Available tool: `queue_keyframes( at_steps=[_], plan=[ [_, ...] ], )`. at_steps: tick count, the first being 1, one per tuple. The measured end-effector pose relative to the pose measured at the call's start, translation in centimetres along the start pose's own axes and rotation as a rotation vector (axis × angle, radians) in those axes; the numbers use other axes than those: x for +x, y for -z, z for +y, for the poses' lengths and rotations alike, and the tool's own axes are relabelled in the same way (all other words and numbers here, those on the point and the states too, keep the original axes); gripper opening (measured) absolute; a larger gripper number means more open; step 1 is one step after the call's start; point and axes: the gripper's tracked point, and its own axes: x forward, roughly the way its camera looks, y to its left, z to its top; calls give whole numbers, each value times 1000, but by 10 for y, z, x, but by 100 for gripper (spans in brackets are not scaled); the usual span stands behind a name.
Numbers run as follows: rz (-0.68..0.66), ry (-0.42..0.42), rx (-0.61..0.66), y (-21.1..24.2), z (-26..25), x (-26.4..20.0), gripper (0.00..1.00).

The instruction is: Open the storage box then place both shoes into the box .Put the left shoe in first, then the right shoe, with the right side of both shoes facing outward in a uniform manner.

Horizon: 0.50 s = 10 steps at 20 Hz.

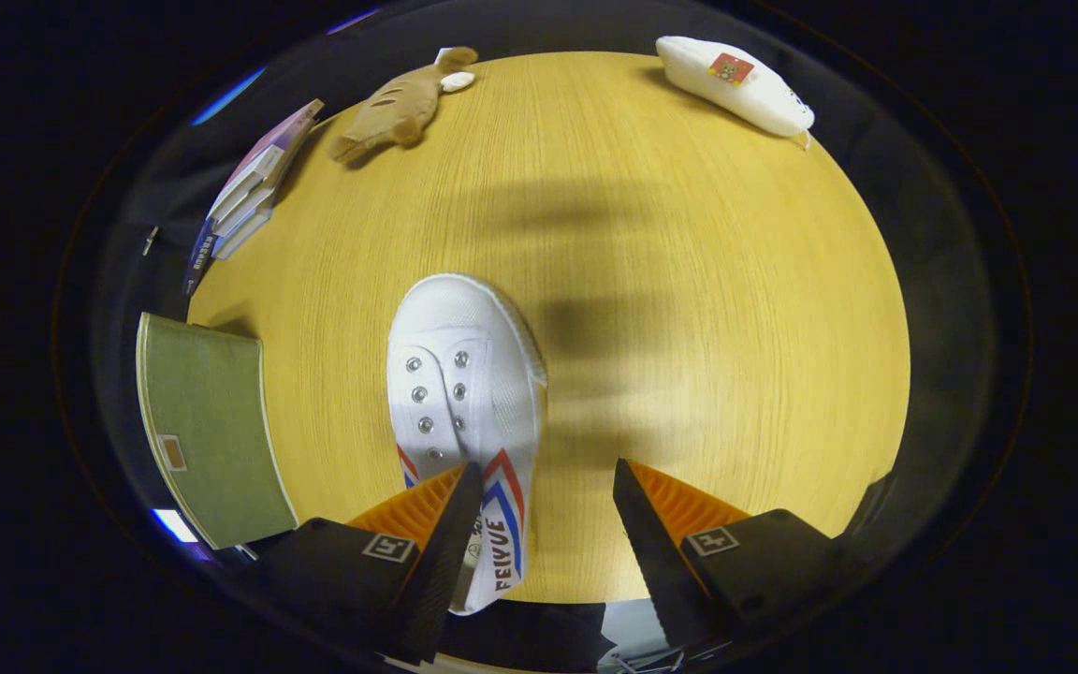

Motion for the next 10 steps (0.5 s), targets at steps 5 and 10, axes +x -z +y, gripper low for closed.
queue_keyframes(
  at_steps=[5, 10],
  plan=[
    [29, -42, -29, 3, 14, 4, 88],
    [36, -31, -84, 3, 19, 21, 84]
  ],
)
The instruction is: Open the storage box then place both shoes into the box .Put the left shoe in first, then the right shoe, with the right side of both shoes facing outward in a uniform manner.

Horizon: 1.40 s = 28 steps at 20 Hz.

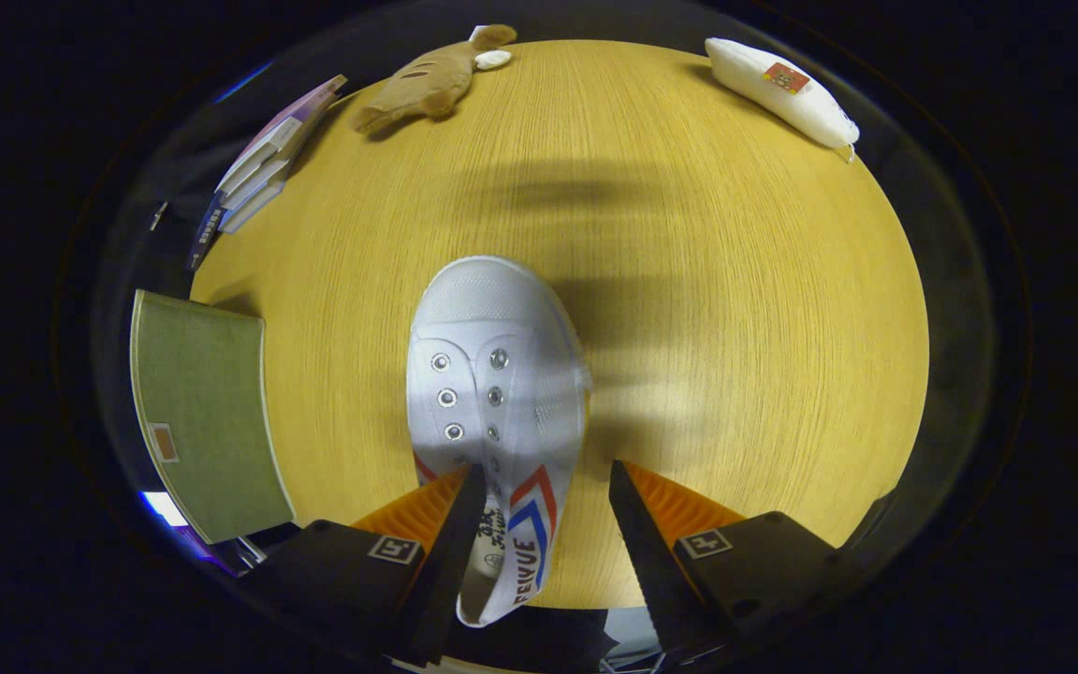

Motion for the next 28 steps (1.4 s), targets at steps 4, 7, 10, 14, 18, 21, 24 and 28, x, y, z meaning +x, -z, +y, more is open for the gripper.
queue_keyframes(
  at_steps=[4, 7, 10, 14, 18, 21, 24, 28],
  plan=[
    [33, -9, 76, 1, -2, -2, 46],
    [-1, -27, 188, -2, -1, -11, 22],
    [-29, -91, 290, -6, 17, -32, 22],
    [-83, -172, 351, -21, 63, -75, 22],
    [-162, -241, 307, -37, 135, -121, 22],
    [-216, -287, 252, -45, 194, -151, 21],
    [-245, -329, 203, -47, 253, -175, 21],
    [-245, -329, 128, -29, 322, -179, 21]
  ],
)
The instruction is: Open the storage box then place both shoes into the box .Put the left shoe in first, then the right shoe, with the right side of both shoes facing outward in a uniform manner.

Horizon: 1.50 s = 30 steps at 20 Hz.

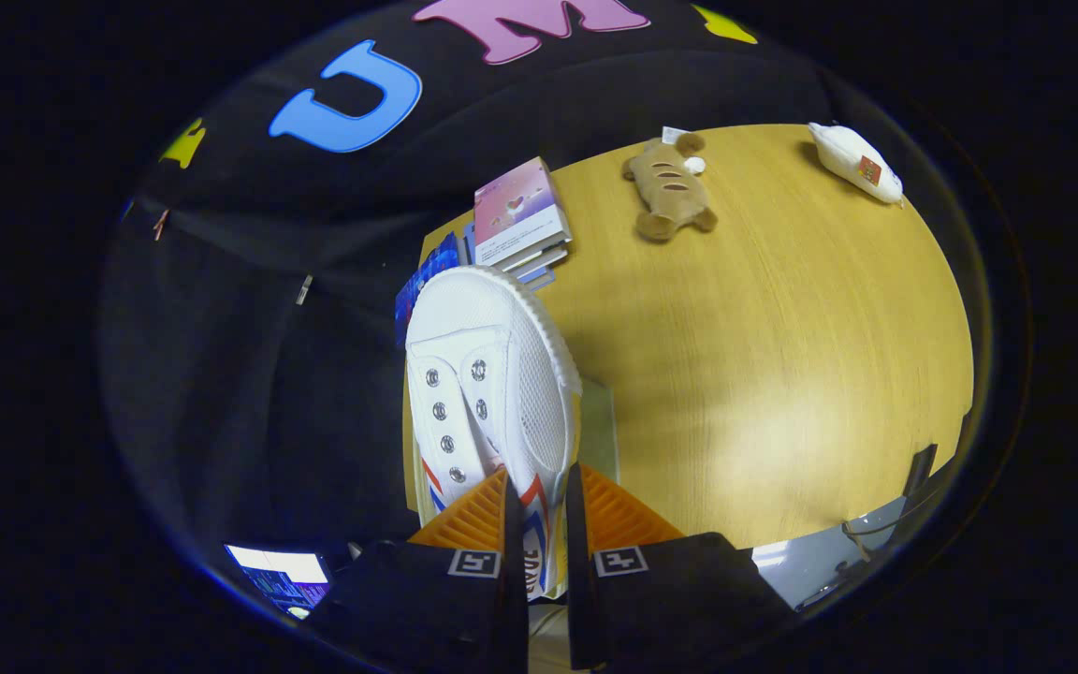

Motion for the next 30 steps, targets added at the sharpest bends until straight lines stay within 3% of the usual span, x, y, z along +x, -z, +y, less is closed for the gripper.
queue_keyframes(
  at_steps=[7, 14, 19, 21, 24, 25, 30],
  plan=[
    [29, 111, -86, 26, 30, 44, 22],
    [78, 288, -179, 55, 8, 68, 21],
    [80, 305, -137, 66, 3, 81, 22],
    [63, 250, -113, 68, 16, 81, 36],
    [-2, 221, -106, 52, 19, 71, 73],
    [-4, 213, -108, 50, 18, 67, 100],
    [-12, 219, -130, 51, -3, 53, 99]
  ],
)
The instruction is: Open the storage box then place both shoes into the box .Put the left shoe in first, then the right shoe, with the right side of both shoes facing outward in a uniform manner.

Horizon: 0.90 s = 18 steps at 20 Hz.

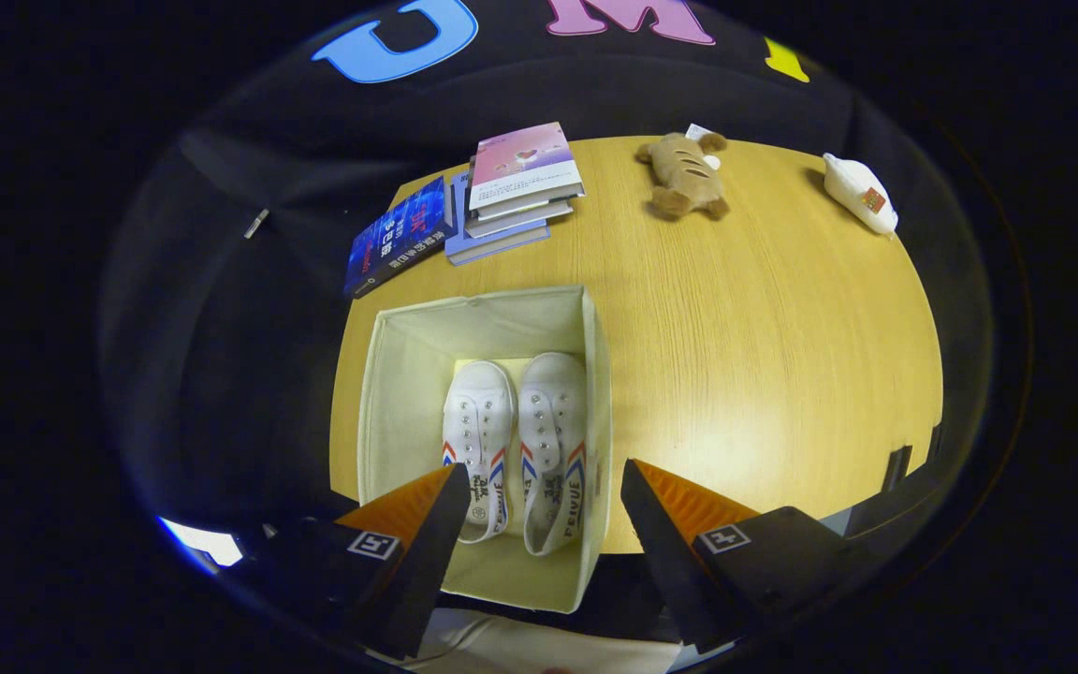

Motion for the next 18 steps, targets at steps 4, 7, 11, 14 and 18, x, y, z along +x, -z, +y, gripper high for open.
queue_keyframes(
  at_steps=[4, 7, 11, 14, 18],
  plan=[
    [-42, -54, 19, -5, -6, -5, 99],
    [-130, -87, 52, -25, -16, -18, 99],
    [-255, -74, 77, -48, -50, -31, 99],
    [-347, -32, 85, -78, -98, -58, 99],
    [-475, 58, 66, -89, -150, -79, 99]
  ],
)
